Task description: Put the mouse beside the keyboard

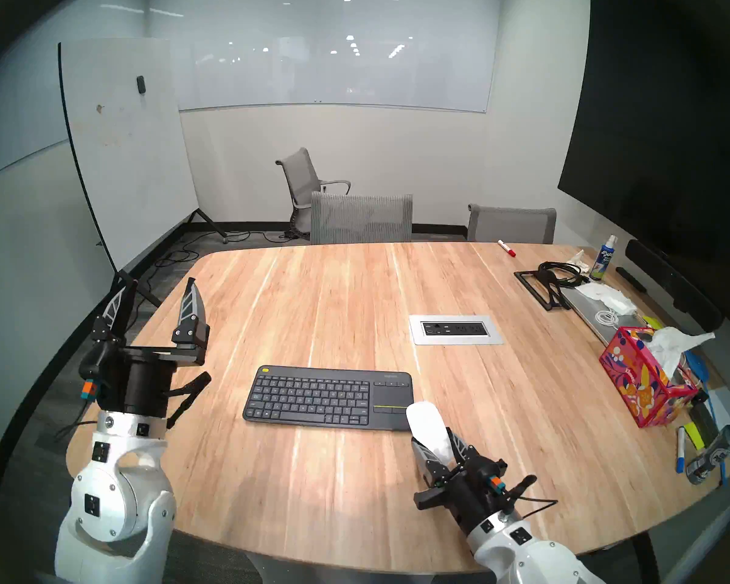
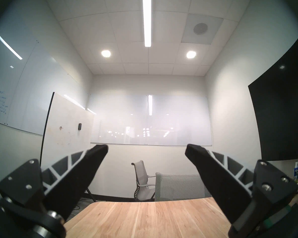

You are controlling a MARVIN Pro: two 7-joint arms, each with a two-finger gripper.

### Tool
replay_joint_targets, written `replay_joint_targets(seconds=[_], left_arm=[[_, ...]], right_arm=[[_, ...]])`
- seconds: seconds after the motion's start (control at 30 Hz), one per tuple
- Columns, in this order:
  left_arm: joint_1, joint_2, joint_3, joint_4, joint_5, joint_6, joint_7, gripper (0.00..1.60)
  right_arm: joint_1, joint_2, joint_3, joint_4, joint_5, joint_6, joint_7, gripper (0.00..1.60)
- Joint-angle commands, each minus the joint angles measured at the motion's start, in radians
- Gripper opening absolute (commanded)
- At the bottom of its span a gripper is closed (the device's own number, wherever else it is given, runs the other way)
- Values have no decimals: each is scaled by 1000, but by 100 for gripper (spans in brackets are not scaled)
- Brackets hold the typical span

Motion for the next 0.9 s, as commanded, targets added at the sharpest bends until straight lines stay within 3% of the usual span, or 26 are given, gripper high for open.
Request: replay_joint_targets(seconds=[0.0,0.87], left_arm=[[-1,1,0,-18,0,-1,-1,160],[-1,1,0,-18,0,-1,-1,160]], right_arm=[[63,-4,9,22,24,11,7,0],[145,-47,-4,117,42,45,-20,0]])
